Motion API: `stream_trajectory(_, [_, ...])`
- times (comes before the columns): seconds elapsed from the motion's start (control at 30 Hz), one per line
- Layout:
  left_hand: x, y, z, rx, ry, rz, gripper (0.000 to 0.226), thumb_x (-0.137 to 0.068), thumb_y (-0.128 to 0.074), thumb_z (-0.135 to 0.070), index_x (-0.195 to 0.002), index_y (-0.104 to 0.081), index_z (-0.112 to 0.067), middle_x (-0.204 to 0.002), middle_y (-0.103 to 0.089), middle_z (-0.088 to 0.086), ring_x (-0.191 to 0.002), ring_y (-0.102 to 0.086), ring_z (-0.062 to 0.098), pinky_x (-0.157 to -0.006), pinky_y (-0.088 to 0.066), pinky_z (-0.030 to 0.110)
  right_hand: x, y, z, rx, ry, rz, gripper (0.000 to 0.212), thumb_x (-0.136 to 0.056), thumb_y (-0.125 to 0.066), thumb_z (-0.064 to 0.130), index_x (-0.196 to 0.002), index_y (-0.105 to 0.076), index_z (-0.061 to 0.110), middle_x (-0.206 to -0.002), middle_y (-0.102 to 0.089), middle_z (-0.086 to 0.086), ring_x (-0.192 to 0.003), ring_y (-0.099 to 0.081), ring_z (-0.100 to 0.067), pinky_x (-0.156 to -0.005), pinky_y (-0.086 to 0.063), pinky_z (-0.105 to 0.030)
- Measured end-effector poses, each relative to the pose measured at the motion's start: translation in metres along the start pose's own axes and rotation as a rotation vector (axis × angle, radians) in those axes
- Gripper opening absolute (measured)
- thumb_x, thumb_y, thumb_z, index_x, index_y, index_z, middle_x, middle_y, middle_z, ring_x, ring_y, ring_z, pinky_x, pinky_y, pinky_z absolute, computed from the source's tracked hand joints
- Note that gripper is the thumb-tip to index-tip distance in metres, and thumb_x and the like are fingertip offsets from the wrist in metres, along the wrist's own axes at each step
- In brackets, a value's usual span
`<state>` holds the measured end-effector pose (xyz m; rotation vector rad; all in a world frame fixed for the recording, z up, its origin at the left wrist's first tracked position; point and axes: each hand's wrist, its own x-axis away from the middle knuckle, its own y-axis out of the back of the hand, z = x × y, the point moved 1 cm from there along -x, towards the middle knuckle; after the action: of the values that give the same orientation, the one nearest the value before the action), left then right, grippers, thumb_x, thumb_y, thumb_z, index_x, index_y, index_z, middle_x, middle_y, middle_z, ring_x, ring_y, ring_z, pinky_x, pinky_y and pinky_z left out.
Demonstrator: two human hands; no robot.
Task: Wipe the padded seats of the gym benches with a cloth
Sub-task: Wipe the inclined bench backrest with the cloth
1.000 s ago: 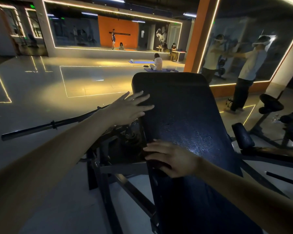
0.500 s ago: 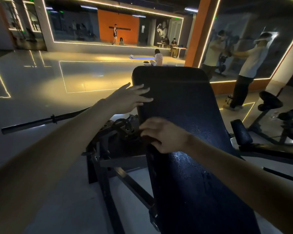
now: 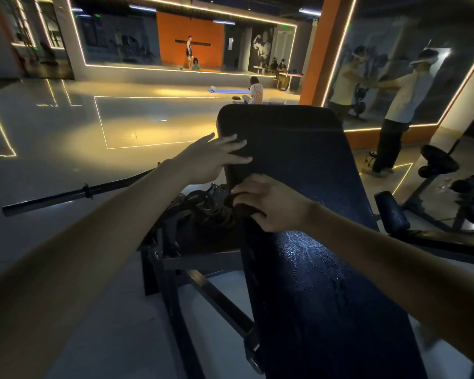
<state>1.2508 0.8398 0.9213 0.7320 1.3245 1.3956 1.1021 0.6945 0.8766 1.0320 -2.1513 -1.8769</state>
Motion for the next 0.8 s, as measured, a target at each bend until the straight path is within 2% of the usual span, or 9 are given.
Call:
stream_trajectory(0.1, [0.0, 0.002, -0.002, 0.002, 0.008, 0.009, 0.078, -0.093, -0.038, 0.01, -0.151, -0.026, -0.042, -0.164, -0.005, -0.007, -0.151, 0.002, 0.015, -0.121, -0.006, 0.043, 0.026, -0.003, 0.013, -0.04, 0.078, 0.079, 0.034, -0.075, -0.052, 0.016, -0.104, -0.069, 0.009, -0.115, -0.064, -0.005, -0.103, -0.055, -0.027, -0.086, -0.049, -0.042])
stream_trajectory(0.23, [0.001, 0.002, -0.003, 0.042, 0.007, -0.018, 0.078, -0.092, -0.039, 0.012, -0.15, -0.03, -0.039, -0.164, -0.008, -0.006, -0.151, 0.001, 0.016, -0.121, -0.007, 0.044, 0.016, 0.005, 0.012, 0.066, 0.204, 0.1, 0.036, -0.078, -0.043, 0.021, -0.098, -0.071, 0.01, -0.109, -0.067, -0.005, -0.099, -0.057, -0.026, -0.084, -0.047, -0.038])
stream_trajectory(0.33, [0.003, -0.01, -0.004, 0.286, 0.049, -0.155, 0.062, -0.093, -0.044, 0.009, -0.14, -0.051, -0.031, -0.161, -0.024, -0.002, -0.151, -0.011, 0.016, -0.12, -0.018, 0.045, 0.001, 0.004, -0.002, 0.111, 0.02, -0.018, 0.039, -0.075, -0.047, 0.021, -0.104, -0.071, 0.01, -0.116, -0.066, -0.008, -0.104, -0.052, -0.025, -0.083, -0.048, -0.039])
stream_trajectory(0.4, [0.011, -0.023, -0.017, 0.607, 0.174, -0.389, 0.039, -0.097, -0.05, -0.003, -0.125, -0.066, -0.025, -0.15, -0.044, 0.0, -0.143, -0.031, 0.016, -0.115, -0.029, 0.039, -0.001, -0.006, -0.008, 0.091, -0.142, -0.106, 0.037, -0.074, -0.063, 0.013, -0.11, -0.071, 0.01, -0.121, -0.063, -0.011, -0.106, -0.053, -0.029, -0.083, -0.053, -0.045])
stream_trajectory(0.47, [0.025, -0.039, -0.041, 0.801, 0.339, -0.639, 0.026, -0.098, -0.055, -0.014, -0.12, -0.068, -0.02, -0.131, -0.056, -0.003, -0.126, -0.048, 0.016, -0.107, -0.04, 0.035, 0.001, -0.019, -0.005, 0.023, -0.269, -0.158, 0.037, -0.076, -0.074, 0.013, -0.113, -0.071, 0.011, -0.123, -0.059, -0.014, -0.104, -0.056, -0.033, -0.086, -0.051, -0.047])
stream_trajectory(0.53, [0.04, -0.054, -0.07, 0.893, 0.456, -0.766, 0.025, -0.097, -0.057, -0.019, -0.121, -0.064, -0.018, -0.119, -0.053, -0.005, -0.114, -0.053, 0.014, -0.098, -0.045, 0.029, 0.002, -0.024, 0.002, -0.062, -0.343, -0.231, 0.035, -0.08, -0.075, 0.019, -0.113, -0.071, 0.011, -0.123, -0.055, -0.017, -0.105, -0.056, -0.036, -0.092, -0.049, -0.045])
stream_trajectory(0.6, [0.049, -0.065, -0.093, 0.983, 0.503, -0.779, 0.028, -0.099, -0.053, -0.022, -0.126, -0.058, -0.017, -0.122, -0.049, -0.002, -0.113, -0.051, 0.008, -0.096, -0.044, 0.02, 0.003, -0.025, 0.006, -0.067, -0.375, -0.251, 0.038, -0.079, -0.073, 0.022, -0.115, -0.07, 0.011, -0.124, -0.052, -0.018, -0.105, -0.054, -0.037, -0.093, -0.048, -0.046])
stream_trajectory(0.7, [0.054, -0.066, -0.108, 1.16, 0.529, -0.767, 0.038, -0.1, -0.051, -0.027, -0.136, -0.049, -0.016, -0.131, -0.046, 0.0, -0.113, -0.043, -0.016, -0.09, -0.037, 0.003, 0.003, -0.025, 0.011, -0.019, -0.473, -0.184, 0.056, -0.079, -0.063, 0.029, -0.133, -0.058, 0.016, -0.127, -0.048, -0.018, -0.105, -0.05, -0.036, -0.09, -0.047, -0.047])
stream_trajectory(0.8, [0.054, -0.06, -0.114, 1.202, 0.481, -0.775, 0.052, -0.093, -0.065, -0.029, -0.139, -0.047, -0.013, -0.132, -0.045, 0.0, -0.114, -0.049, -0.006, -0.091, -0.039, 0.004, 0.001, -0.026, 0.011, -0.008, -0.568, -0.145, 0.071, -0.078, -0.053, 0.038, -0.146, -0.045, 0.016, -0.128, -0.046, -0.018, -0.106, -0.047, -0.036, -0.09, -0.047, -0.051])
